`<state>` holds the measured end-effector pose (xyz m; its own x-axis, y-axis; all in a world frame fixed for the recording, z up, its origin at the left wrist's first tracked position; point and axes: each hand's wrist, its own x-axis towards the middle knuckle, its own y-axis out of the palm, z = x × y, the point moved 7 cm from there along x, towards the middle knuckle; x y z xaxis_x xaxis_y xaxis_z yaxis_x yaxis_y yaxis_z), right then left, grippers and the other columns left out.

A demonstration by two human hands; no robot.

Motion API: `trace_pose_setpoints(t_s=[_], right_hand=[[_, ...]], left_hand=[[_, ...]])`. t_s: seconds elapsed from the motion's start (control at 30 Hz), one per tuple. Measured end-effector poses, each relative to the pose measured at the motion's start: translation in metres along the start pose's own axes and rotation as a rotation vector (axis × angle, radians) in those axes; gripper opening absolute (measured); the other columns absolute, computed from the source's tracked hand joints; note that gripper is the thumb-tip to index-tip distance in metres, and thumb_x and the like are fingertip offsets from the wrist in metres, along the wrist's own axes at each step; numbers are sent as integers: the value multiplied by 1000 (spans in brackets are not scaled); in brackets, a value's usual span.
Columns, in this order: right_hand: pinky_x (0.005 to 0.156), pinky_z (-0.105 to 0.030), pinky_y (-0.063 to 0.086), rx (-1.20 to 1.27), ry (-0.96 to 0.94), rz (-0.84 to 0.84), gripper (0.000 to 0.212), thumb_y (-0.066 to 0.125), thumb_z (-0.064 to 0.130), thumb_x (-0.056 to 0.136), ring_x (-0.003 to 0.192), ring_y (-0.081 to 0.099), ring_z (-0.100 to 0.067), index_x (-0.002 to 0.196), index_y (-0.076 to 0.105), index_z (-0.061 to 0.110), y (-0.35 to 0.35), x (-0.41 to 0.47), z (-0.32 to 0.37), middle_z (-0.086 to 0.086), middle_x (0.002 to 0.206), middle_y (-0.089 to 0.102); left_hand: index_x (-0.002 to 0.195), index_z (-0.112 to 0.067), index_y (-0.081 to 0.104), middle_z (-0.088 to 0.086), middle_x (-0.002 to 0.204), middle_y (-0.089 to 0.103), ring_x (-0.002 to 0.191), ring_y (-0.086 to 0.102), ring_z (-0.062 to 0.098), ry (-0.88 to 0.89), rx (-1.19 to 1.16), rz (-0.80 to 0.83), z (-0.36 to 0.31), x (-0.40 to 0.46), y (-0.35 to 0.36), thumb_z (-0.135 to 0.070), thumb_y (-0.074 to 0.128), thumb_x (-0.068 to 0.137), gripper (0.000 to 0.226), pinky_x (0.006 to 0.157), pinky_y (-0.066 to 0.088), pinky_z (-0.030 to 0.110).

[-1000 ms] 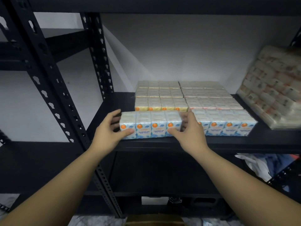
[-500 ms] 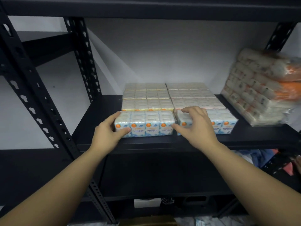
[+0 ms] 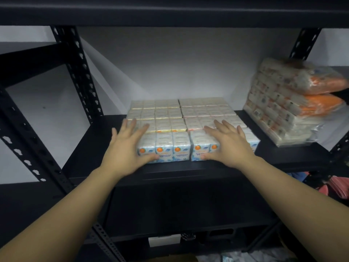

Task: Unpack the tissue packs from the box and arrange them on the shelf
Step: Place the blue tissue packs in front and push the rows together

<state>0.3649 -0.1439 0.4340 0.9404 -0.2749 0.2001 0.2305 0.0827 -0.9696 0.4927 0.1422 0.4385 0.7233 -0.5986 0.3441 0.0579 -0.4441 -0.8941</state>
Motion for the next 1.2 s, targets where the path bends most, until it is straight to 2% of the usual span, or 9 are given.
trace_pose_setpoints(t_s=[0.17, 0.33, 0.47, 0.63, 0.7, 0.77, 0.87, 1.0, 1.2], right_hand=[[129, -53, 7, -28, -50, 121, 113, 69, 79, 76, 160, 7, -18, 165, 7, 44, 6, 20, -1, 7, 175, 6], [128, -53, 9, -76, -71, 122, 110, 62, 82, 79, 160, 7, -19, 165, 6, 42, 10, 25, 0, 7, 175, 6], [128, -58, 8, -51, -66, 180, 132, 62, 96, 59, 161, 5, -24, 165, 5, 41, 9, 23, 4, 3, 175, 5], [128, -58, 5, 54, -98, 149, 140, 59, 102, 53, 161, 3, -24, 166, 6, 38, 5, 27, 31, -2, 175, 4], [128, -58, 3, 60, -125, 154, 140, 57, 102, 55, 161, 0, -22, 166, 5, 36, 5, 33, 42, -2, 175, 0], [128, -59, 1, 74, -139, 178, 140, 57, 102, 55, 161, -2, -21, 166, 2, 37, 8, 39, 49, 0, 175, -2], [127, -60, -1, 72, -146, 230, 140, 52, 105, 54, 161, -4, -20, 165, -2, 39, 15, 45, 51, 4, 175, -5], [127, -60, 1, 12, -153, 226, 140, 43, 108, 57, 161, -3, -19, 166, -1, 32, 22, 47, 47, 5, 175, -4], [128, -59, 4, -11, -148, 200, 135, 43, 104, 65, 161, 2, -18, 167, 4, 26, 20, 45, 38, 5, 175, 2]], left_hand=[[165, -42, 9, 4, 175, 6, 161, 1, 26, 25, 244, 266, -4, 23, 21, -85, 26, 84, 93, 128, 2, 54], [165, -42, 5, 3, 175, 6, 161, 5, 24, 26, 294, 233, -3, 21, 22, -82, 25, 90, 87, 129, 6, 50], [165, -39, 12, 6, 174, 8, 161, 3, 25, 2, 180, 224, -1, 18, 17, -91, 33, 79, 103, 129, 4, 50], [166, -29, 10, 2, 174, 6, 161, -2, 23, -184, -163, 166, 25, 12, -1, -85, 72, 63, 133, 129, 4, 52], [166, -27, 7, -5, 170, 18, 160, 9, 21, -278, -338, 189, 35, 7, -2, -64, 86, 66, 133, 129, 16, 45], [166, -25, 8, -17, 156, 37, 149, 38, 16, -353, -524, 232, 49, 5, 5, -56, 93, 64, 136, 118, 34, 35], [151, -35, 40, -20, 133, 67, 122, 66, 5, -346, -687, 252, 55, 8, 14, -56, 98, 57, 112, 104, 52, 32], [131, -43, 55, -22, 121, 73, 111, 71, 3, -281, -814, 216, 37, 13, 20, -34, 92, 68, 74, 96, 55, 30], [139, -40, 54, -15, 124, 74, 110, 72, 8, -286, -828, 221, 36, 17, 30, -56, 96, 58, 93, 96, 55, 34]])
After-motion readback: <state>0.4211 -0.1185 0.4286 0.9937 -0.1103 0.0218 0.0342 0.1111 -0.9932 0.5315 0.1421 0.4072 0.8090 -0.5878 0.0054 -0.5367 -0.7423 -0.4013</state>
